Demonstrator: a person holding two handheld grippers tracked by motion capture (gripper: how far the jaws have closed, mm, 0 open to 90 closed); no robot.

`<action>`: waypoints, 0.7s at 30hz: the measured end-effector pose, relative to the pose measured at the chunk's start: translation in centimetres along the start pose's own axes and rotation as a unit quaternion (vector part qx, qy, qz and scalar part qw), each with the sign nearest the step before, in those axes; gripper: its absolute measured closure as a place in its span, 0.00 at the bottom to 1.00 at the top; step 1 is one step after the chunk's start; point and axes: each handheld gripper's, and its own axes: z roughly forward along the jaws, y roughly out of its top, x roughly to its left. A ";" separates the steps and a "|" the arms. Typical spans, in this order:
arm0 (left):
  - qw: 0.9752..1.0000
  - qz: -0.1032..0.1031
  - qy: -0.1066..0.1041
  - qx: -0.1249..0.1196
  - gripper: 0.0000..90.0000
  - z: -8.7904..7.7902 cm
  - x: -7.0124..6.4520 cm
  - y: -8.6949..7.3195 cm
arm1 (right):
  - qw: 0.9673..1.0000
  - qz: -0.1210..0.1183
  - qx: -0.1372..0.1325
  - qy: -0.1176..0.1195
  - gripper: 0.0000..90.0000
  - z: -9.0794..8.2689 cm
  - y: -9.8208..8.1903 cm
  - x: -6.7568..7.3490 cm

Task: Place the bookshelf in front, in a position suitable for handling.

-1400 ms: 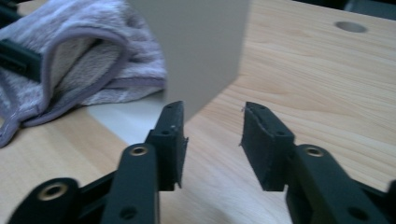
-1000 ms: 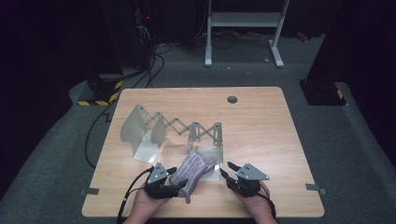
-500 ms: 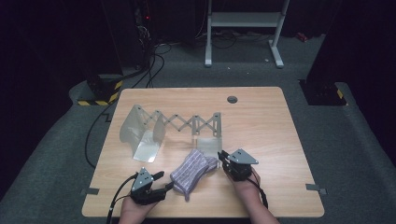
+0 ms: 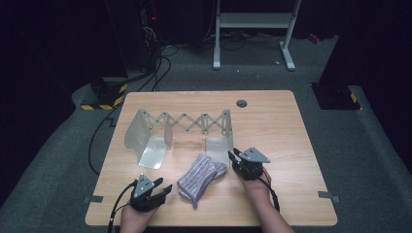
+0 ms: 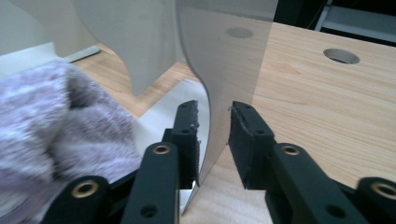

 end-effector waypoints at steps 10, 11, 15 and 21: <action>0.999 0.014 0.026 0.032 0.55 2.5 0.0 1.1 | 1.000 -0.020 0.008 0.015 0.63 -3.3 -1.8 0.9; 0.999 0.019 0.024 0.037 0.55 2.7 -0.2 1.2 | 1.000 -0.020 0.008 0.012 0.61 -3.6 -2.0 0.9; 0.998 0.044 0.011 0.046 0.55 3.7 -1.6 1.6 | 1.000 -0.016 0.010 0.003 0.60 -4.9 -2.6 0.6; 0.994 0.091 -0.026 0.052 0.55 4.5 -4.5 1.9 | 1.000 0.003 0.004 -0.012 0.60 -6.1 -3.1 -0.2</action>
